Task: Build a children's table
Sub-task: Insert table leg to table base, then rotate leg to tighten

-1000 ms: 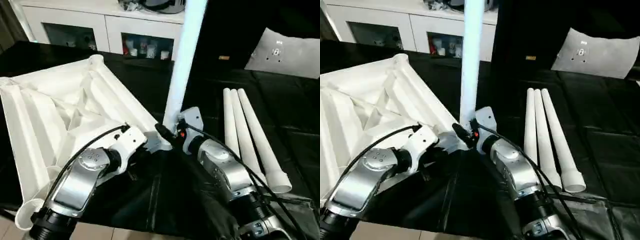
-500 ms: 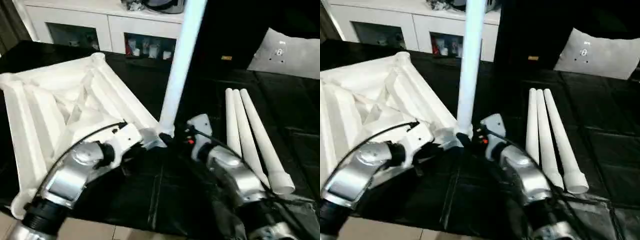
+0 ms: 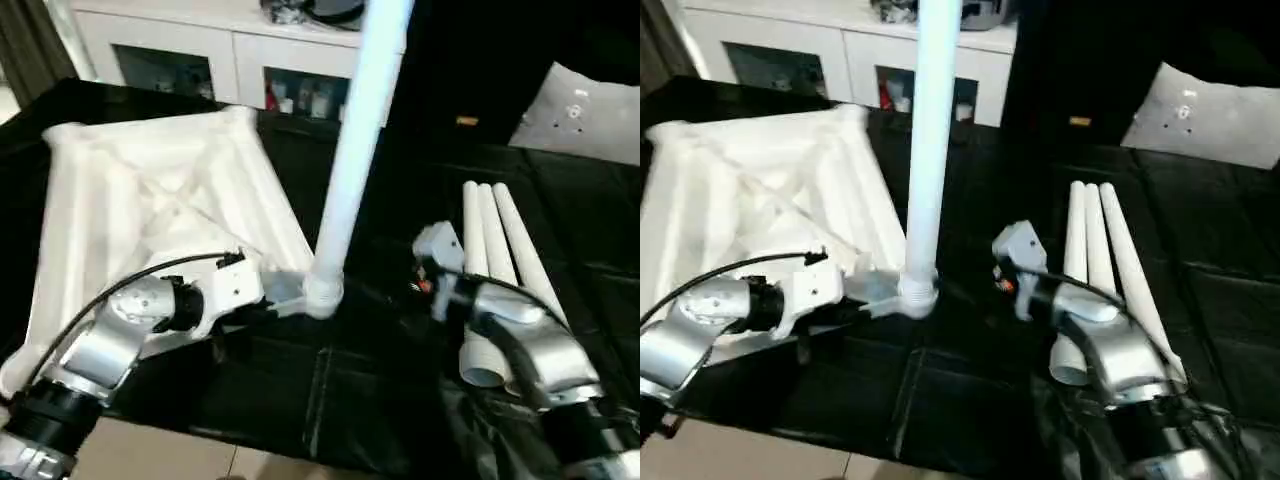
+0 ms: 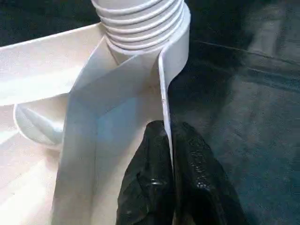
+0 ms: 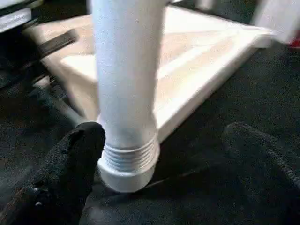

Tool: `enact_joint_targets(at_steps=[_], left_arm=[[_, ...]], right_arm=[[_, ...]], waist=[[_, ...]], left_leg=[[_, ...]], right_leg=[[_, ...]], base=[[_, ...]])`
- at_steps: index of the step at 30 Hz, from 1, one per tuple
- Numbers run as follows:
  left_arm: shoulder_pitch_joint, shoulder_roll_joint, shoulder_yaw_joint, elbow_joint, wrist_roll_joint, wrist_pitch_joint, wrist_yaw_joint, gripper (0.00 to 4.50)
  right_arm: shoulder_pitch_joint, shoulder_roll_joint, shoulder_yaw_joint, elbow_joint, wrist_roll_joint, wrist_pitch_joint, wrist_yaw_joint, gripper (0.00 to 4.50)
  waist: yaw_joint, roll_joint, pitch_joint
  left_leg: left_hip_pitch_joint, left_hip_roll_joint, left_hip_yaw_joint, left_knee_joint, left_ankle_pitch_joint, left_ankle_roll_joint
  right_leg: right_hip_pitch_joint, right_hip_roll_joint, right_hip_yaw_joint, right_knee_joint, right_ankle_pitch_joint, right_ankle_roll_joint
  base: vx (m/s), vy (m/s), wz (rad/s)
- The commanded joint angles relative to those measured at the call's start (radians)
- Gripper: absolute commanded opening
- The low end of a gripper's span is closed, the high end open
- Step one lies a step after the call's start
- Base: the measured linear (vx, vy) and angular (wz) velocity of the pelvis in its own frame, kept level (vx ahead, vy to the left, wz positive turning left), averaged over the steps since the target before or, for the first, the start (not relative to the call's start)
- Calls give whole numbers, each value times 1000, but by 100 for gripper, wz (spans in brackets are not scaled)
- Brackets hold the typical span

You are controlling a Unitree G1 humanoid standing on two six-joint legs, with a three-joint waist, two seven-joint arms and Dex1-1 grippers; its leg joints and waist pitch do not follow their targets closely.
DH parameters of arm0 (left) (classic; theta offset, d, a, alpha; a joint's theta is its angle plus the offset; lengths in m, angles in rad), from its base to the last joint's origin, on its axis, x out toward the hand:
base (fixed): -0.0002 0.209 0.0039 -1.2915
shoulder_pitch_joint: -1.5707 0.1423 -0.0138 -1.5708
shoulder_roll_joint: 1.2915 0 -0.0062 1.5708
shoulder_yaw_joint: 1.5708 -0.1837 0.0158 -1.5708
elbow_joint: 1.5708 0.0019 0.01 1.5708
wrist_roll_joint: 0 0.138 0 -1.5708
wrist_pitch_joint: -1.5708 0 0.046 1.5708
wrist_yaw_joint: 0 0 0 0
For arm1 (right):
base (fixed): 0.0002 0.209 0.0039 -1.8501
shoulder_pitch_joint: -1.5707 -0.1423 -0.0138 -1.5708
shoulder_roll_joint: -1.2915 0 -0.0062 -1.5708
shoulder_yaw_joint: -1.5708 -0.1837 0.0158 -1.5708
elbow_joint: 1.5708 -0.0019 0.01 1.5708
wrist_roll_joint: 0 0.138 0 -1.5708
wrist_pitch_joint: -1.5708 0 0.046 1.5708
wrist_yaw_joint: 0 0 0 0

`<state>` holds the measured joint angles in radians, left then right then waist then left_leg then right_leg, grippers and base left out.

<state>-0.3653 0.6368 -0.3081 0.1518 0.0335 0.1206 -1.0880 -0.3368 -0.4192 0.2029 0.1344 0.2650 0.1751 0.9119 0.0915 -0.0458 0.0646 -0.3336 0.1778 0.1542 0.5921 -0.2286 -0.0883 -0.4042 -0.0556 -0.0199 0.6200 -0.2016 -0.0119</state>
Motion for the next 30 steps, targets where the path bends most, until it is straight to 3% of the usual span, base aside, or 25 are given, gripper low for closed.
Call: enact_joint_targets(at_steps=[1, 7, 13, 18, 28, 30], left_arm=[[-16, -1, -51, -14, 6, -48, -57, 0], [-20, 8, -86, -30, -20, -96, -136, 0], [-37, -2, -84, -8, -12, -119, -150, 0], [-45, -1, -87, 0, -16, -128, -157, 0], [-50, -6, -86, 12, -13, -136, -159, 0], [-50, -6, -86, 12, -14, -135, -160, 0]], right_arm=[[5, -20, 16, -23, -9, 13, 51, 446], [-8, -48, 59, -16, -27, -3, 102, 446], [-1, -44, 76, -21, -8, 48, 149, 446], [9, -41, 87, -21, 9, 78, 176, 381], [15, -28, 84, -18, 11, 82, 182, 319], [15, -25, 83, -18, 12, 83, 184, 287]], waist=[[-3, 14, -65], [-1, 9, -62], [-3, 8, -62], [-2, 10, -64], [-2, 10, -65], [-2, 12, -65]], left_leg=[[-3, 40, 3, -64, -40, 64], [-5, 39, 2, -66, -78, 41], [-6, 38, 1, -67, -91, 31], [-7, 39, 0, -65, -64, 36], [-8, 38, 0, -65, -68, 30], [-7, 38, 0, -64, -64, 31]], right_leg=[[59, -67, 38, -47, 29, -260], [57, -69, 39, -53, -47, -245], [57, -69, 40, -57, -94, -228], [57, -68, 39, -50, -39, -241], [59, -68, 38, -51, -44, -242], [58, -67, 38, -50, -29, -245]], base=[[0, 0, 0], [0, 0, 0], [0, 0, 0], [0, 0, 0], [0, 0, 0], [0, 0, 0]])
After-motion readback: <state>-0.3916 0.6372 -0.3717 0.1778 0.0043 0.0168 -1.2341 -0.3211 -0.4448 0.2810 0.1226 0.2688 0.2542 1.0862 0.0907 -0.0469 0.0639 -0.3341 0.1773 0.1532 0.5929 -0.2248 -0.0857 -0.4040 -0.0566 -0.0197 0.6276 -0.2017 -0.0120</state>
